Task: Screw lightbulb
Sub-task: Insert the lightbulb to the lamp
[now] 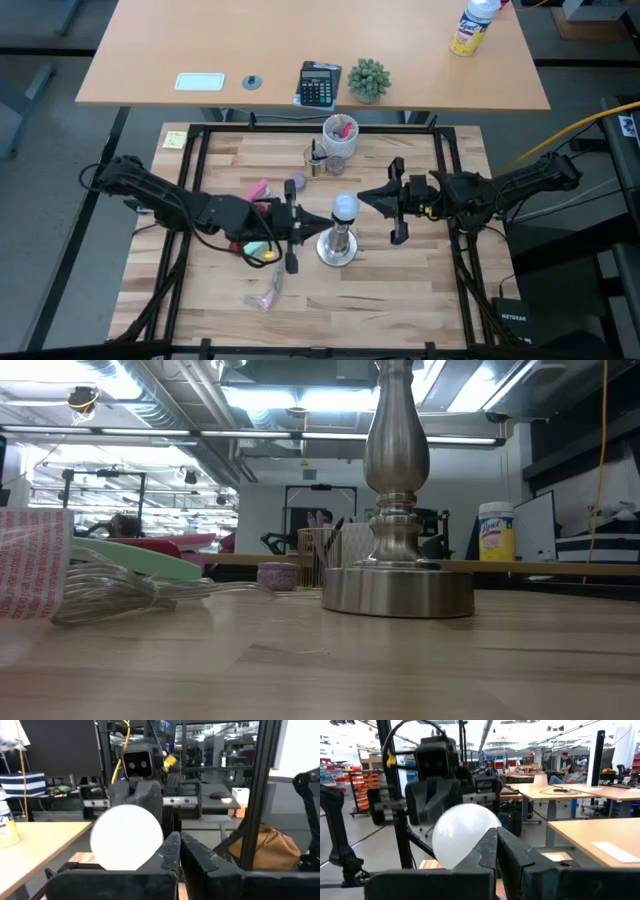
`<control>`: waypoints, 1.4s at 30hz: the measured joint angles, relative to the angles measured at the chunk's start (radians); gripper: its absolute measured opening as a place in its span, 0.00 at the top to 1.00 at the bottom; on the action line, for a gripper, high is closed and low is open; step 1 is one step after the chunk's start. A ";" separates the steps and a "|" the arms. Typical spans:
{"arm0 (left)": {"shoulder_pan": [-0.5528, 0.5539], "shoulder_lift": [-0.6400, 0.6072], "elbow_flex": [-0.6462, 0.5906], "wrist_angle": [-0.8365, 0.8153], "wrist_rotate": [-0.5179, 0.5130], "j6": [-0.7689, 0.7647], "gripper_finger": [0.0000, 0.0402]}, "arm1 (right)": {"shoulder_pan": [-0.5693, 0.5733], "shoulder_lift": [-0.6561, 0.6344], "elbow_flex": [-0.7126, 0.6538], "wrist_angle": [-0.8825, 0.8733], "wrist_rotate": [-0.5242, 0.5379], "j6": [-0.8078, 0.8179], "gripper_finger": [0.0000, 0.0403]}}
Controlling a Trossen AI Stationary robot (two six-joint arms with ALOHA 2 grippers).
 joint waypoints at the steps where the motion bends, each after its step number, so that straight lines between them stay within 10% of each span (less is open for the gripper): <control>1: 0.001 0.005 0.000 0.000 0.001 0.000 0.99 | 0.000 0.002 0.000 0.008 0.000 0.000 0.96; 42: 0.010 0.009 0.001 -0.024 -0.288 0.007 0.99 | 0.001 0.004 0.000 0.014 -0.238 0.112 0.96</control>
